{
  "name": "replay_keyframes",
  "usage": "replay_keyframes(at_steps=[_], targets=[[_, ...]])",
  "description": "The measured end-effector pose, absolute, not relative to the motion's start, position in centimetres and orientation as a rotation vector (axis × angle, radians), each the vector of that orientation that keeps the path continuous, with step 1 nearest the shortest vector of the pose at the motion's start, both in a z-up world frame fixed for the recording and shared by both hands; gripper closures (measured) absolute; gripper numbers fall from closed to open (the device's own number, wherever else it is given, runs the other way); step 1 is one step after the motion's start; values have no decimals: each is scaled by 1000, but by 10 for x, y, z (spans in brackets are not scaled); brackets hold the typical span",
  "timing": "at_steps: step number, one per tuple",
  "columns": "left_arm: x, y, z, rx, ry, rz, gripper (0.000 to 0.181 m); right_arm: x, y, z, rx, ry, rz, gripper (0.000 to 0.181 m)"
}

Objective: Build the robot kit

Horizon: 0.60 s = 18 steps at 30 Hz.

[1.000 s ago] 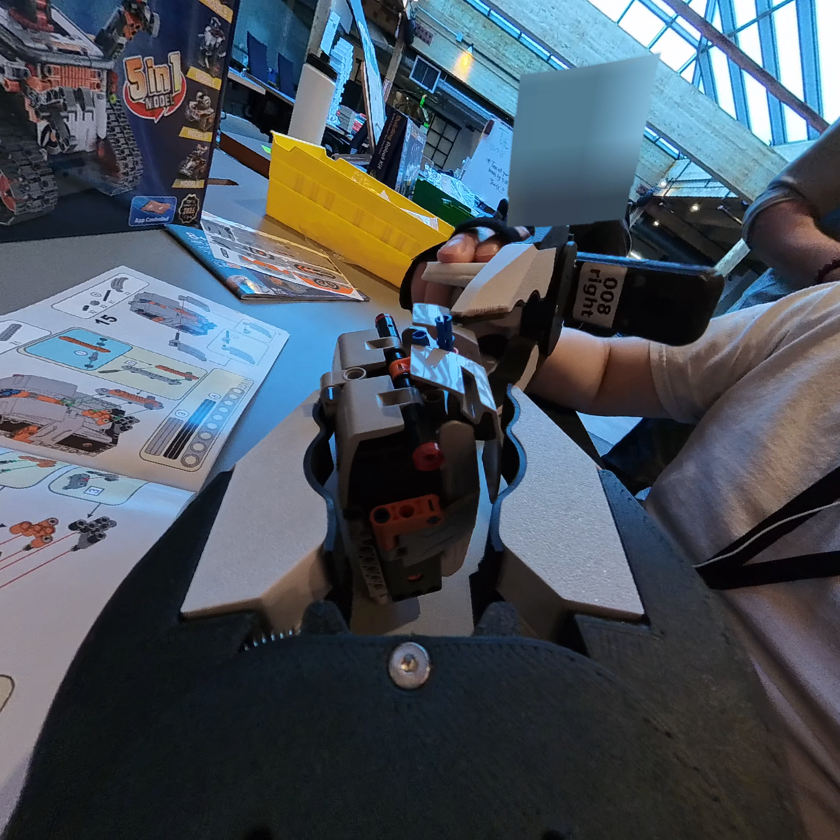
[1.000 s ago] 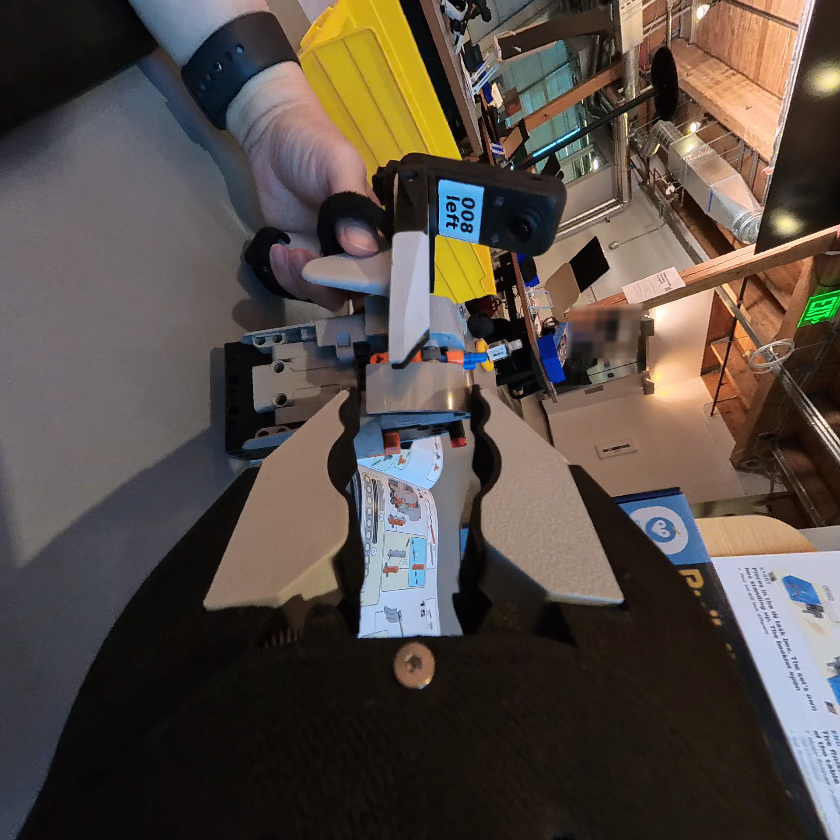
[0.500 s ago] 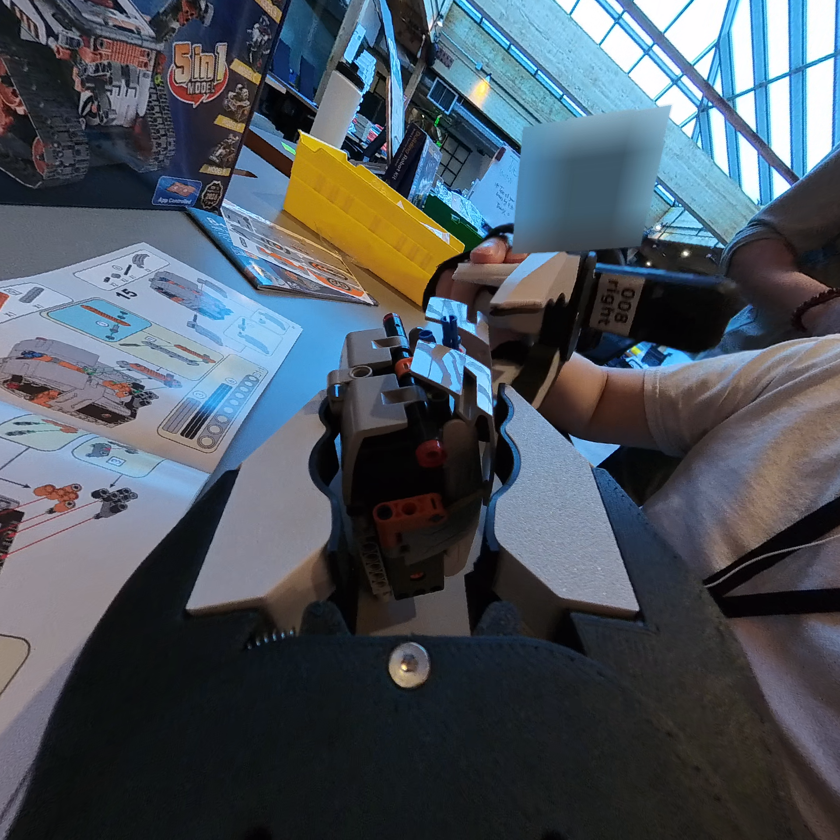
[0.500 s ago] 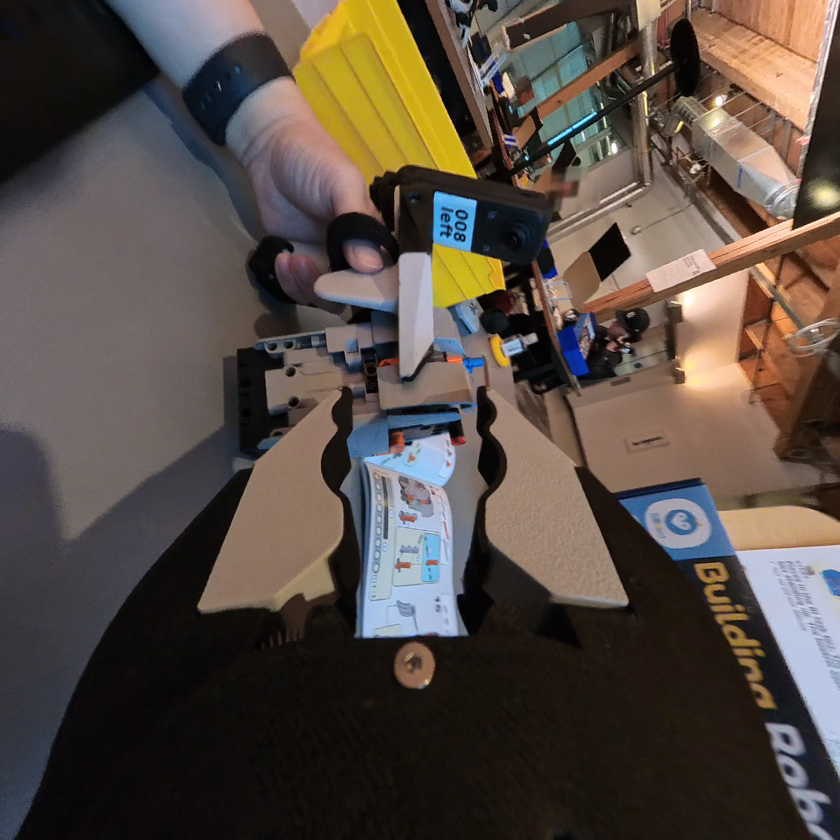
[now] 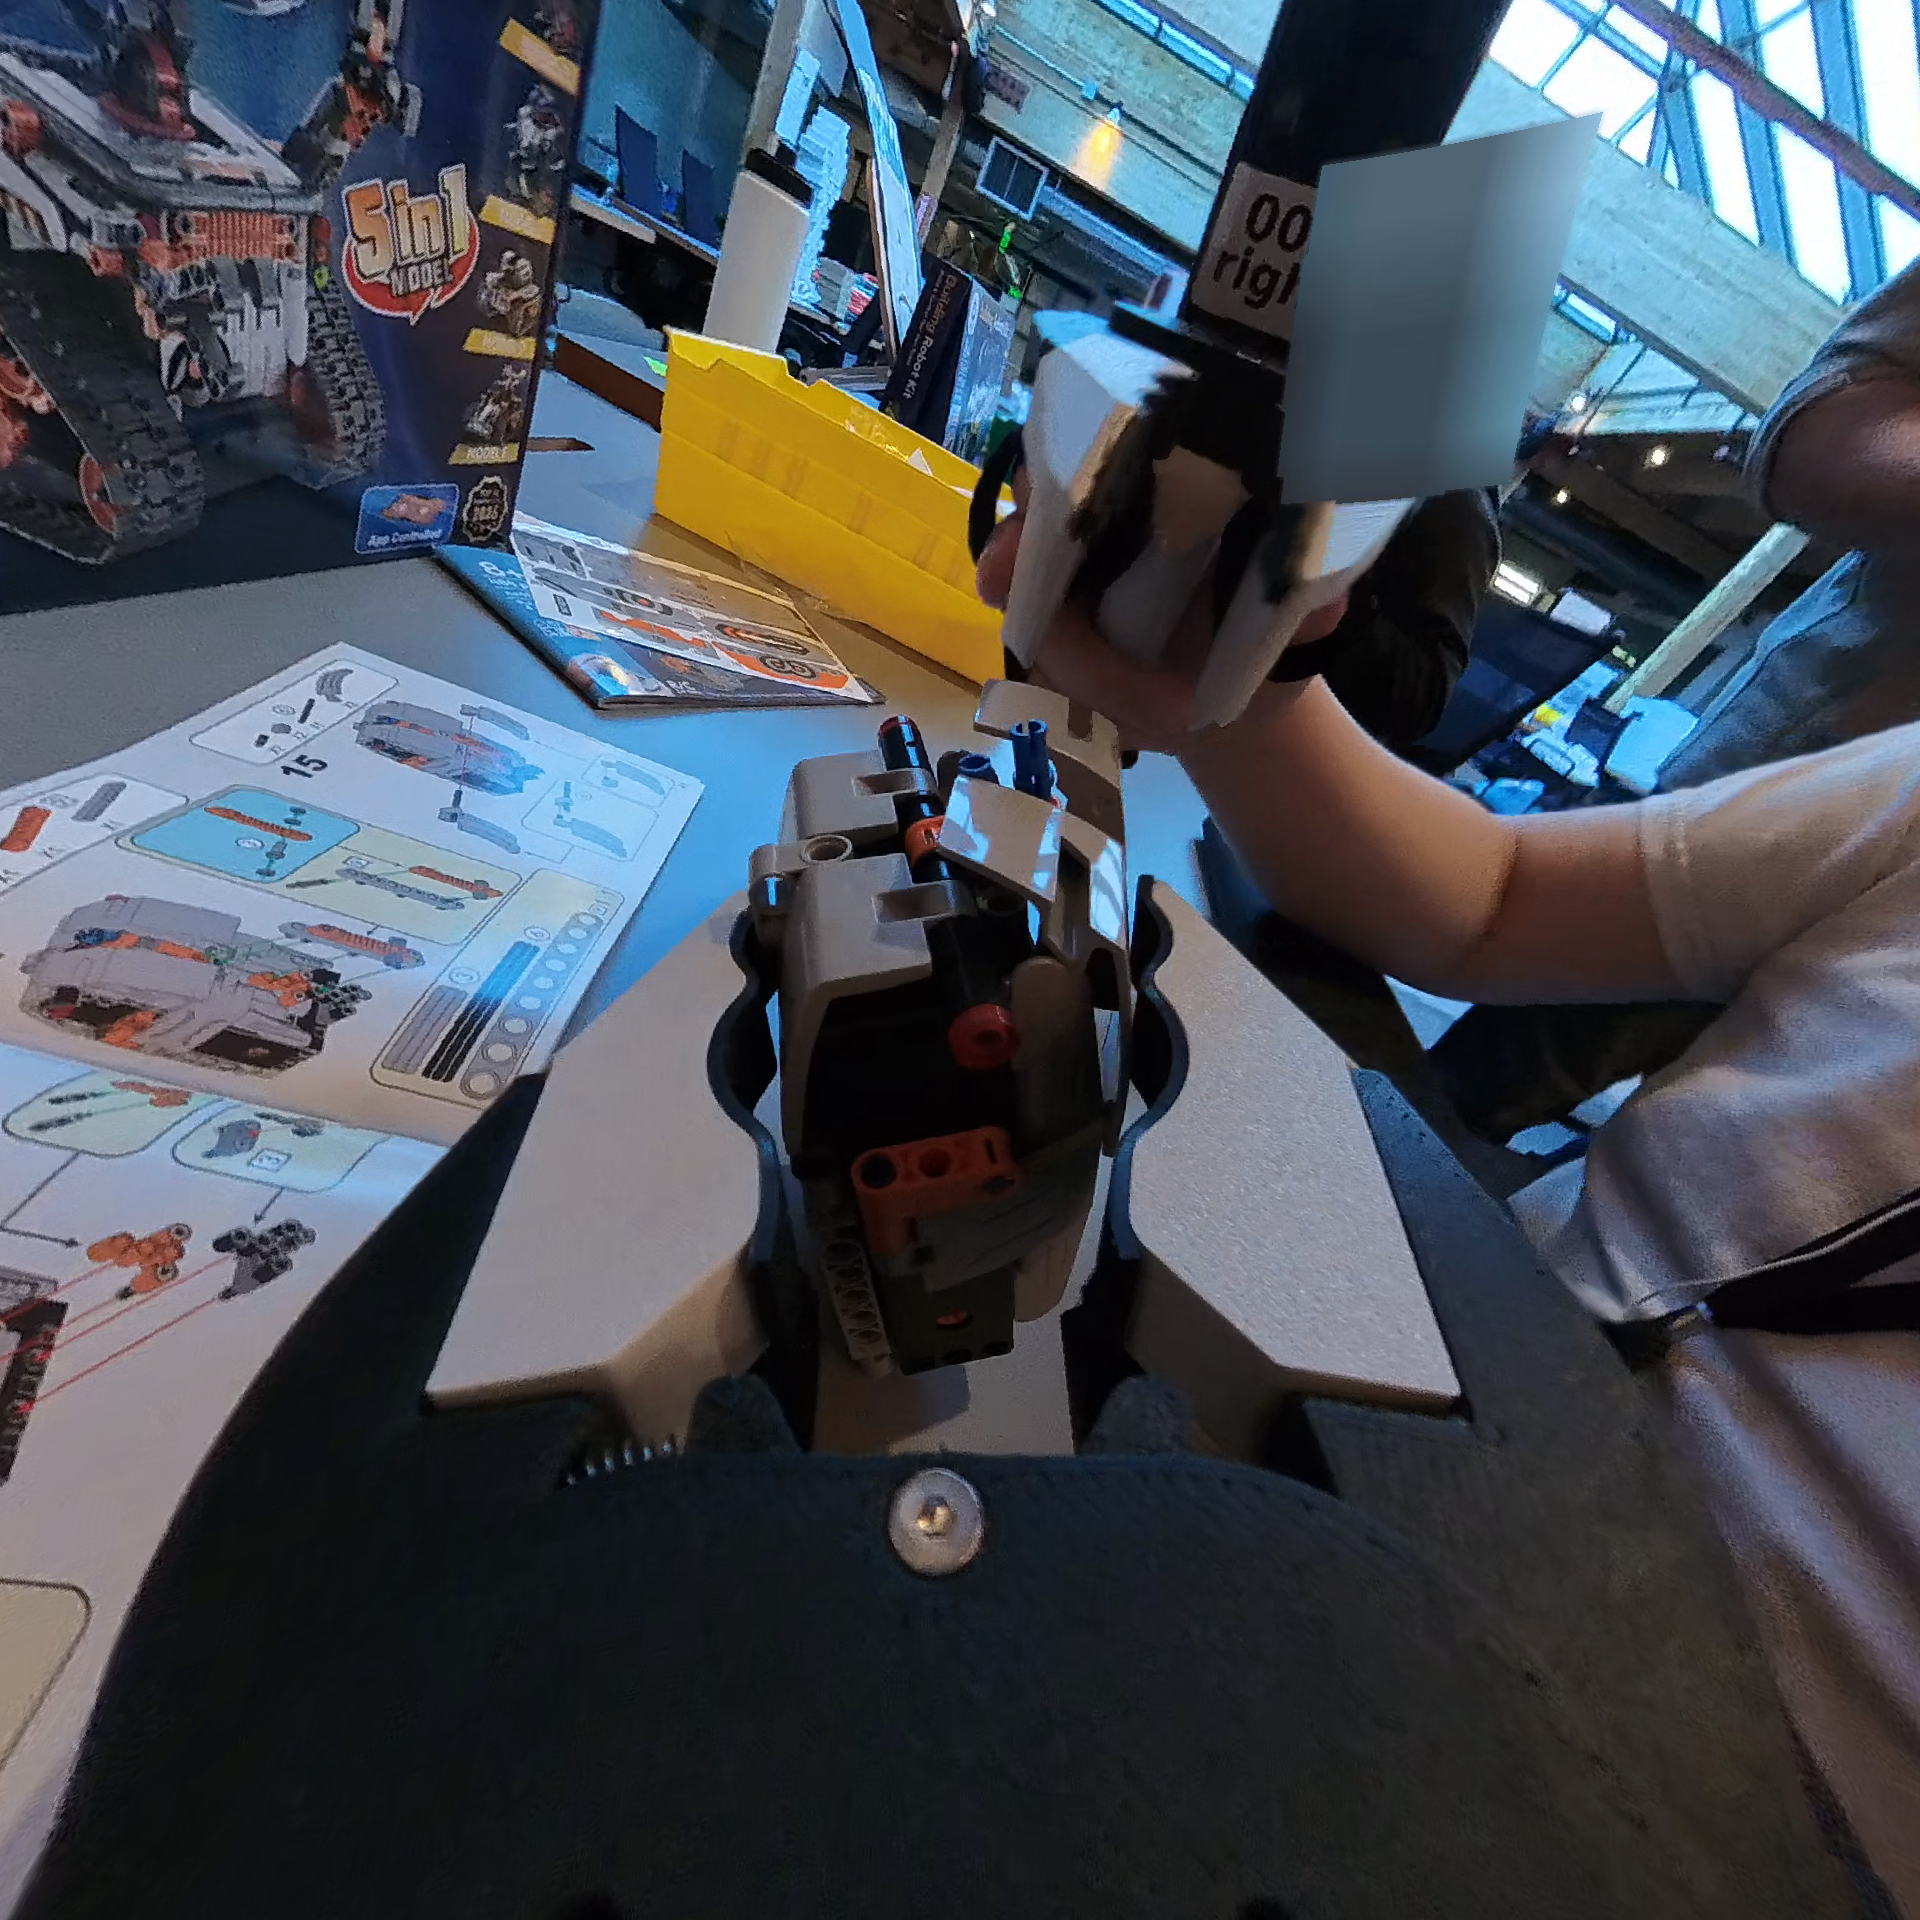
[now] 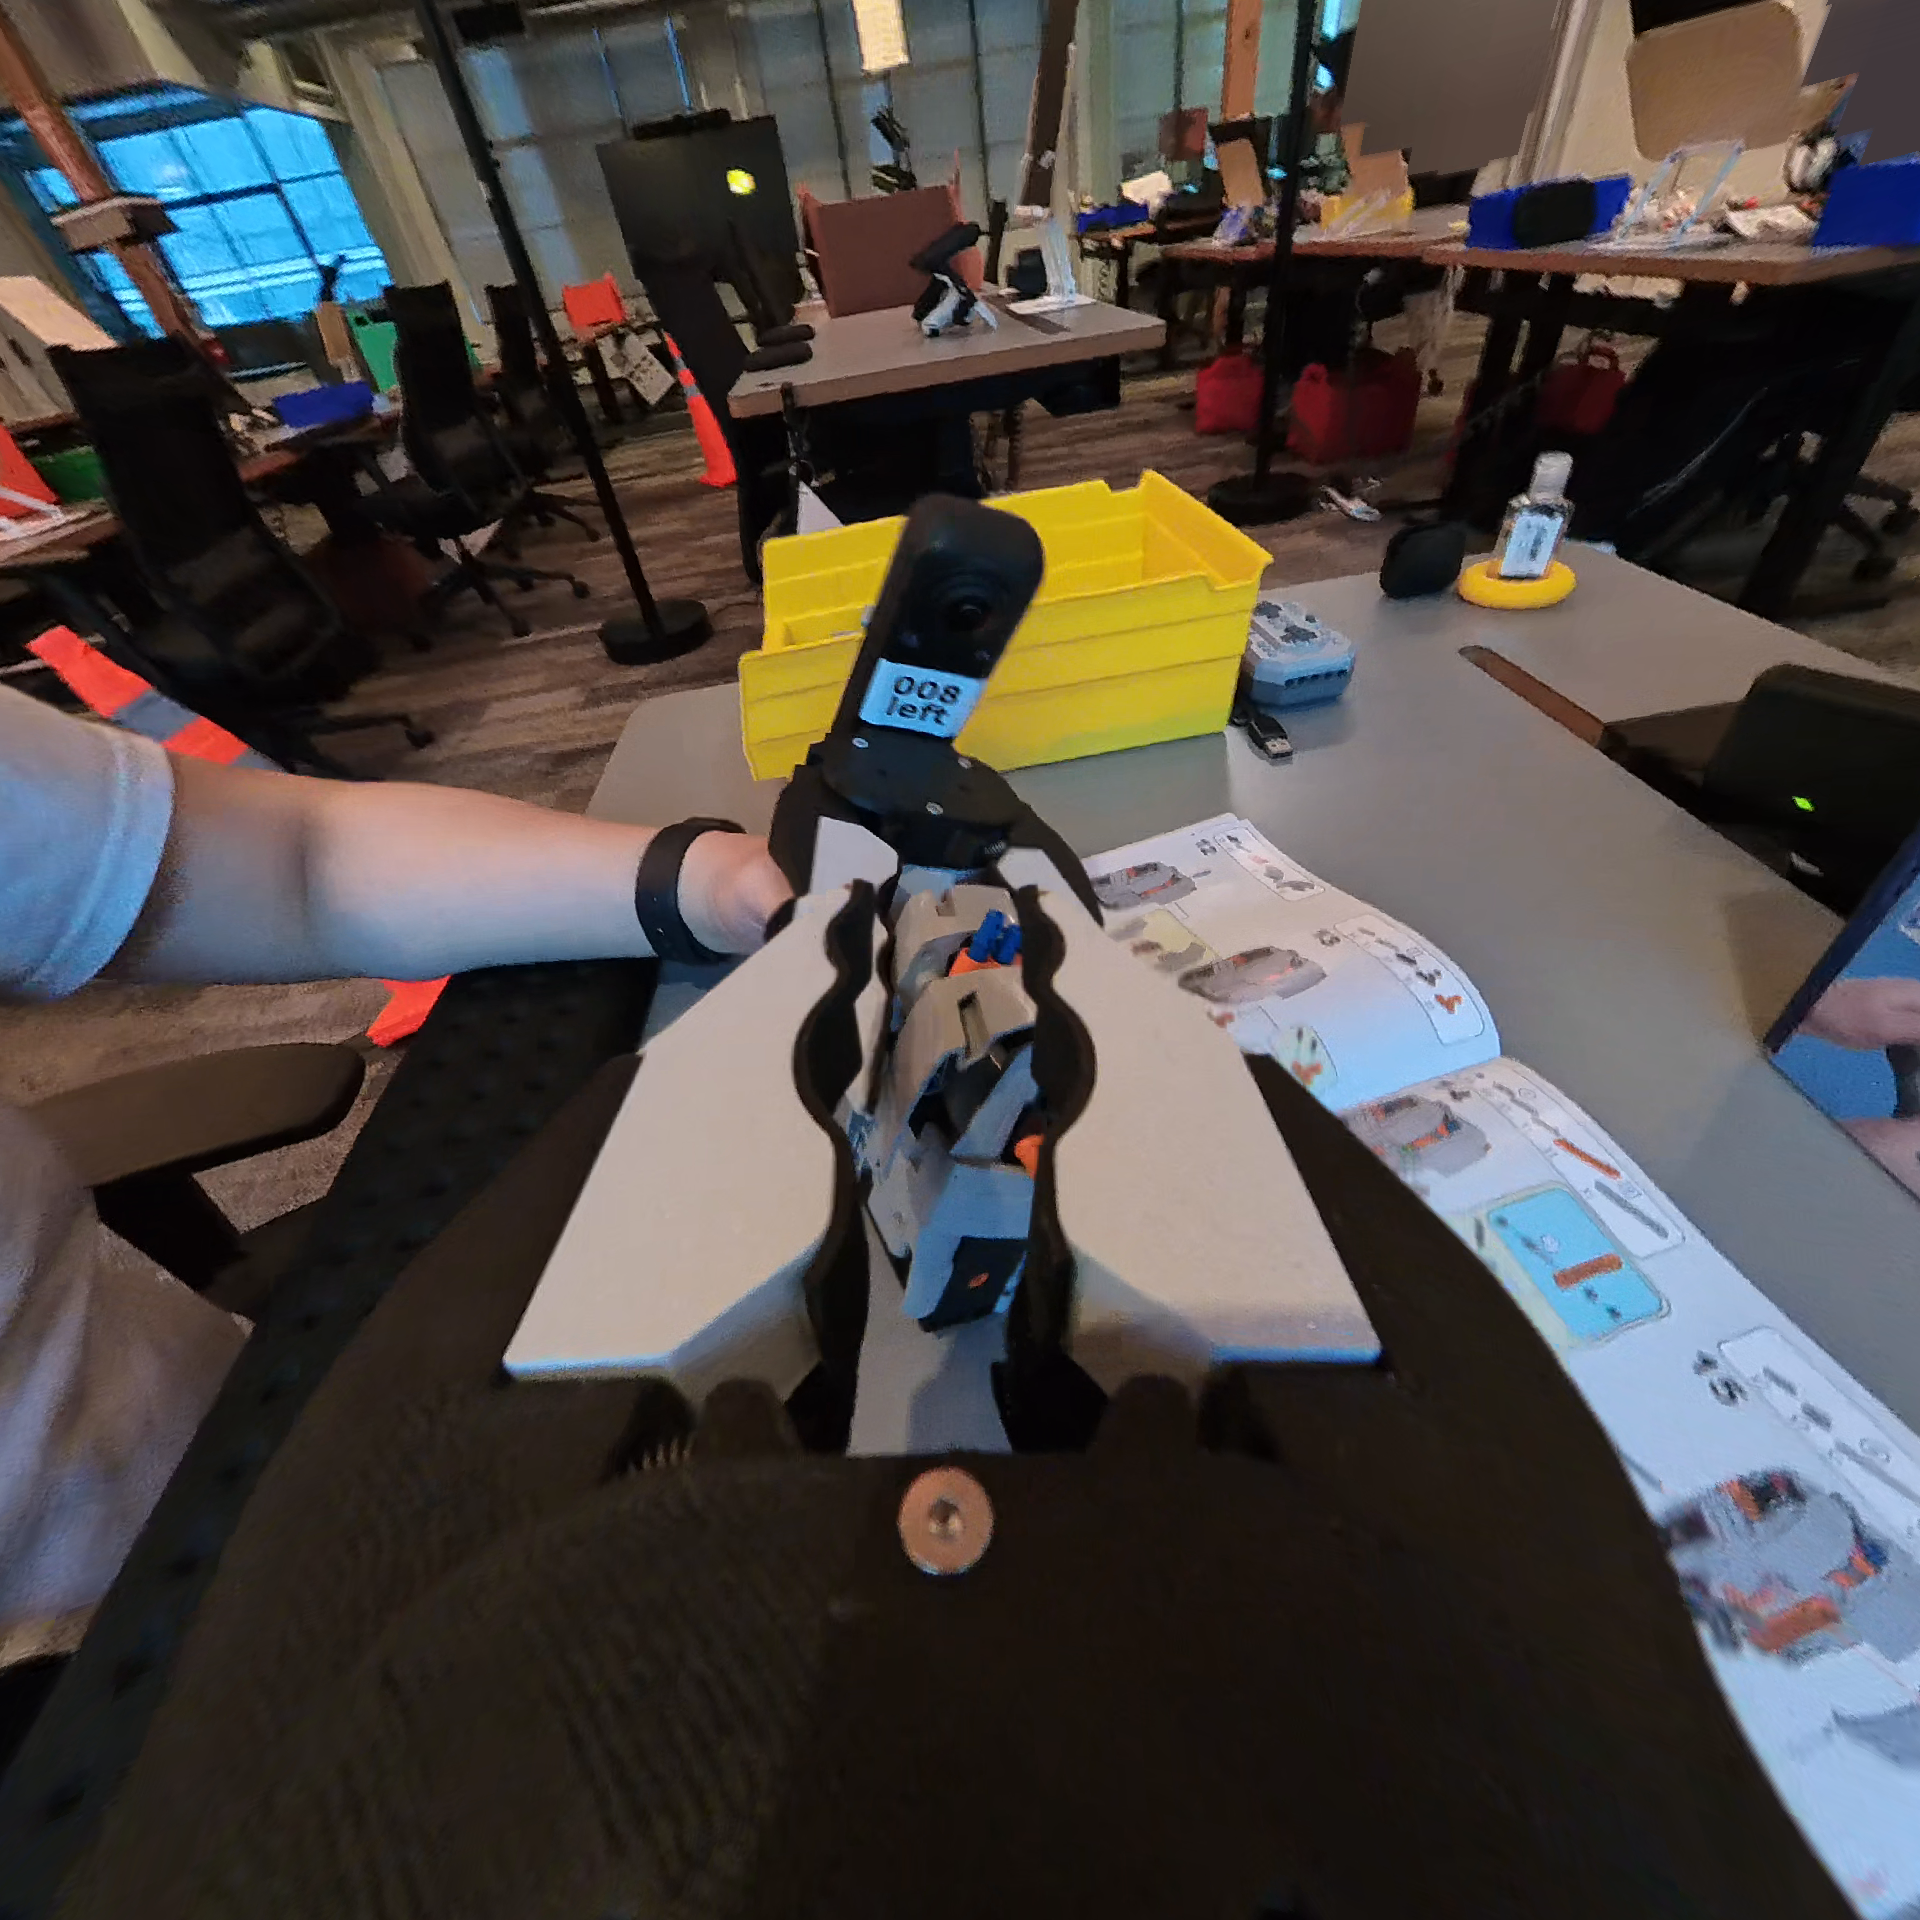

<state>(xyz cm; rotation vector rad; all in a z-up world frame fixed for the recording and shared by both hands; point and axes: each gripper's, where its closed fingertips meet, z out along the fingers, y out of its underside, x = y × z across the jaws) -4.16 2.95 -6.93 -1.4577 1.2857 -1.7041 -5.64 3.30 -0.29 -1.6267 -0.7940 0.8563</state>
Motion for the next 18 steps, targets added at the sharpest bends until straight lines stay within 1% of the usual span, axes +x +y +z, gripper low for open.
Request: replay_keyframes(at_steps=[4, 18], targets=[[-38, 20, -69, -1384, 1367, -1612, 115, -42, 31, -15, -1675, -699, 721, 160], [-31, -10, -72, -1188, 1508, -1374, 115, 5, -19, -5, -1780, -544, 460, 158]])
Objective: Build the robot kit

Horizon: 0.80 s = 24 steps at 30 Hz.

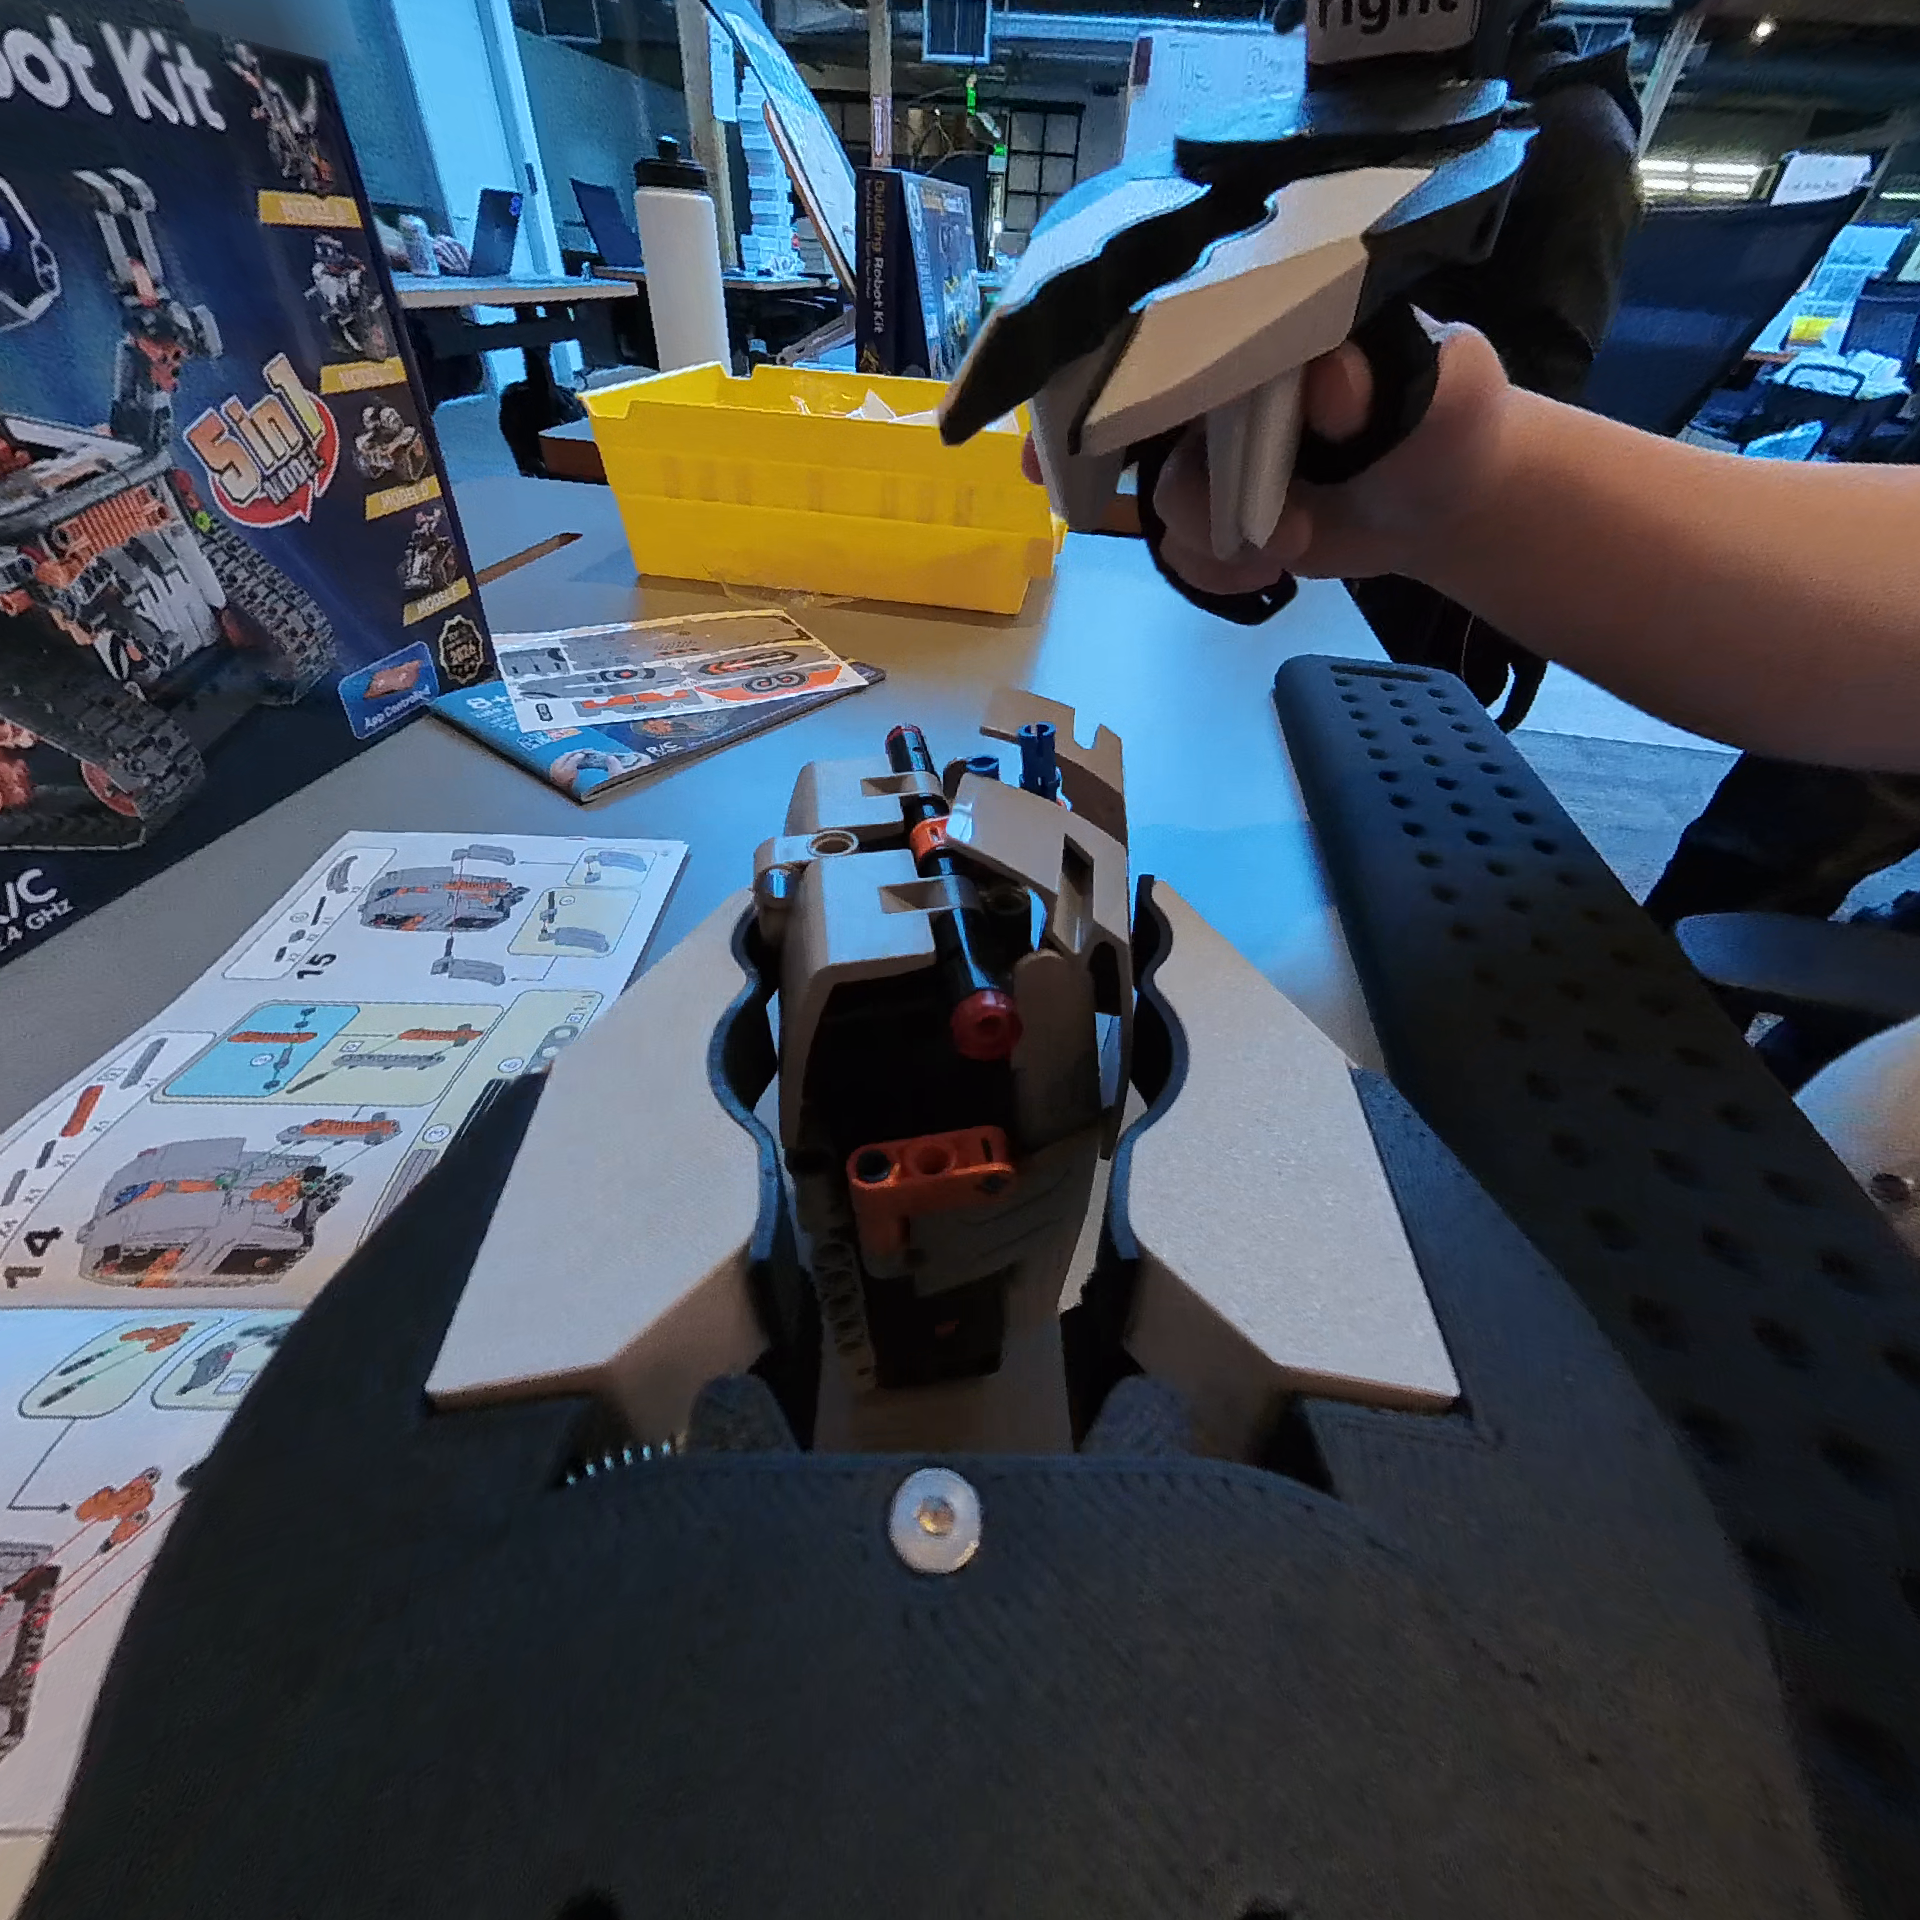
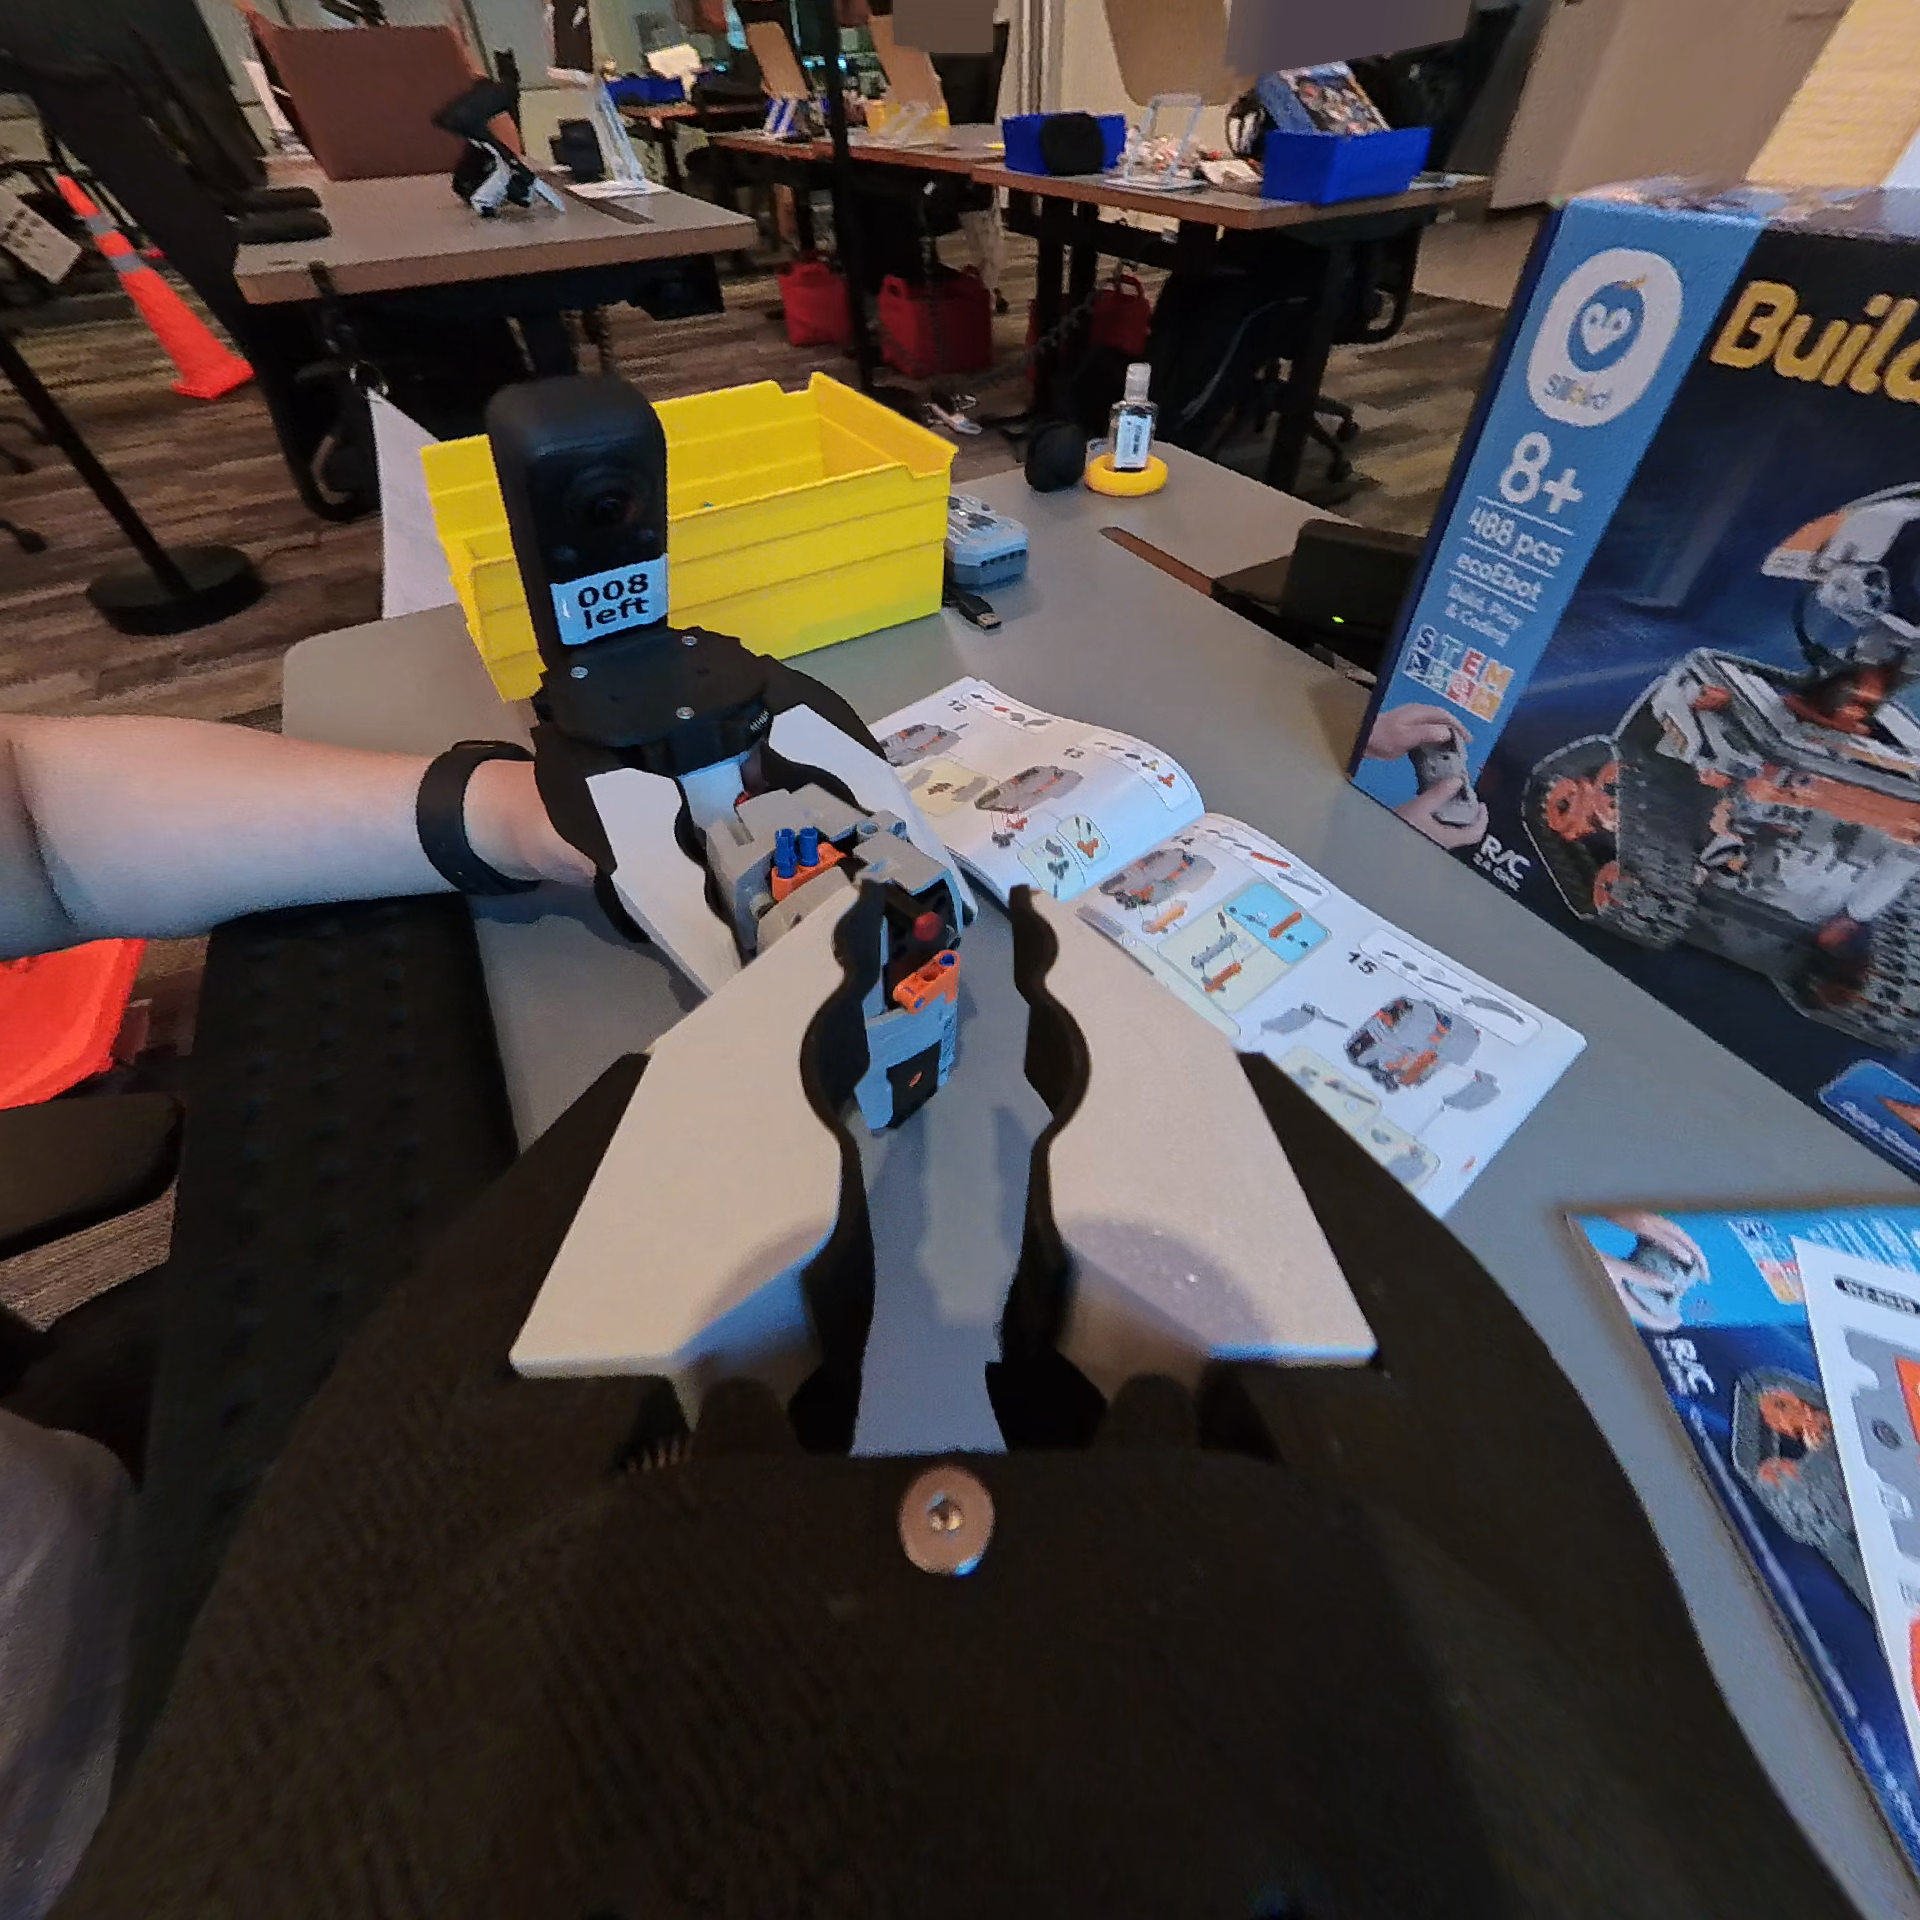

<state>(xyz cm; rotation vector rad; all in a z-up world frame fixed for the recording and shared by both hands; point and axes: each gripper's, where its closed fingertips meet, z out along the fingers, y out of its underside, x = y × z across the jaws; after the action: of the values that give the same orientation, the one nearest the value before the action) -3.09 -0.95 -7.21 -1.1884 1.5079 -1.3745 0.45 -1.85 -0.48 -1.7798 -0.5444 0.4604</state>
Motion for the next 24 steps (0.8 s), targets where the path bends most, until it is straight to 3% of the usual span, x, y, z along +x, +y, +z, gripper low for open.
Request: replay_keyframes(at_steps=[16, 24], targets=[[3, -4, -75, -1110, 1544, -1306, 115, 35, -27, -41, -1736, -436, 368, 132], [2, 0, -74, -1134, 1533, -1341, 111, 4, -10, -57, -1724, -521, 531, 138]])
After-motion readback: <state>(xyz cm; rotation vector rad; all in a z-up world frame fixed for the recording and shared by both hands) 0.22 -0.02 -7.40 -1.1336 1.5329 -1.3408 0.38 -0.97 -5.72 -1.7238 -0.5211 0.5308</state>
